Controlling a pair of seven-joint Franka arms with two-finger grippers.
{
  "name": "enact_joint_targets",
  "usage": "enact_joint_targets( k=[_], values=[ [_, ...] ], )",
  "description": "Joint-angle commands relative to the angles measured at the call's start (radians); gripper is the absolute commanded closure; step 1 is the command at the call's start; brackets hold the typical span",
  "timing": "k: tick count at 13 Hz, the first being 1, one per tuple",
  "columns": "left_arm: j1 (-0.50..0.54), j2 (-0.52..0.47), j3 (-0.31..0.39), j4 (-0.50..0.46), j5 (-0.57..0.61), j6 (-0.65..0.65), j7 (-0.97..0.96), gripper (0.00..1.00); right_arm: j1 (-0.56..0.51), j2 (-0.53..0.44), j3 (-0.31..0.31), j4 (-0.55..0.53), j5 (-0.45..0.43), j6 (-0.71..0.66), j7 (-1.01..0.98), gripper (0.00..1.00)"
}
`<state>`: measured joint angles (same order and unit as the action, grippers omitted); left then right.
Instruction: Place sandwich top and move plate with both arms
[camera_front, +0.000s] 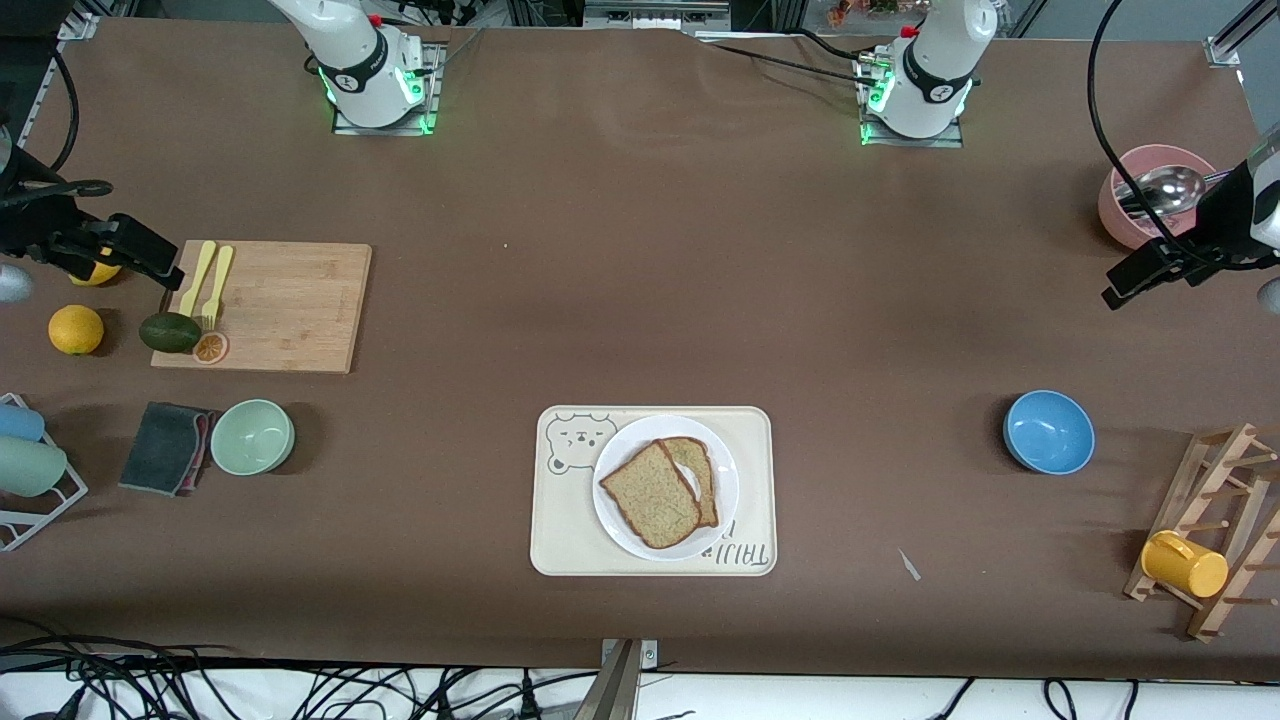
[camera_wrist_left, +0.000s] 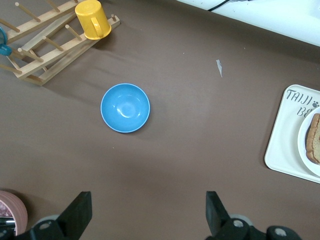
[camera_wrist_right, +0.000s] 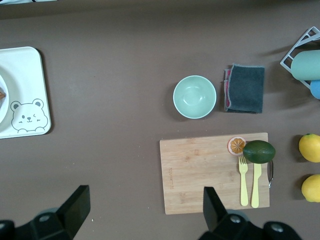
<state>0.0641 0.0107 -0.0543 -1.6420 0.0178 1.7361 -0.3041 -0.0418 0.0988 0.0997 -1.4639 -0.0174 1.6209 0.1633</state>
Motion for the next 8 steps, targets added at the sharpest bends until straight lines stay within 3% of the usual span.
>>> enact_joint_targets(
  k=[1,8],
  values=[
    [-0.007,0.014,0.002,0.034,-0.025,-0.029,0.005,0.00,0.013,-0.010,-0.005,-0.013,0.007,0.000,0.012,0.00],
    [-0.004,0.014,-0.001,0.036,-0.062,-0.027,0.004,0.00,0.022,-0.010,-0.014,-0.013,0.008,-0.009,-0.013,0.00]
  ],
)
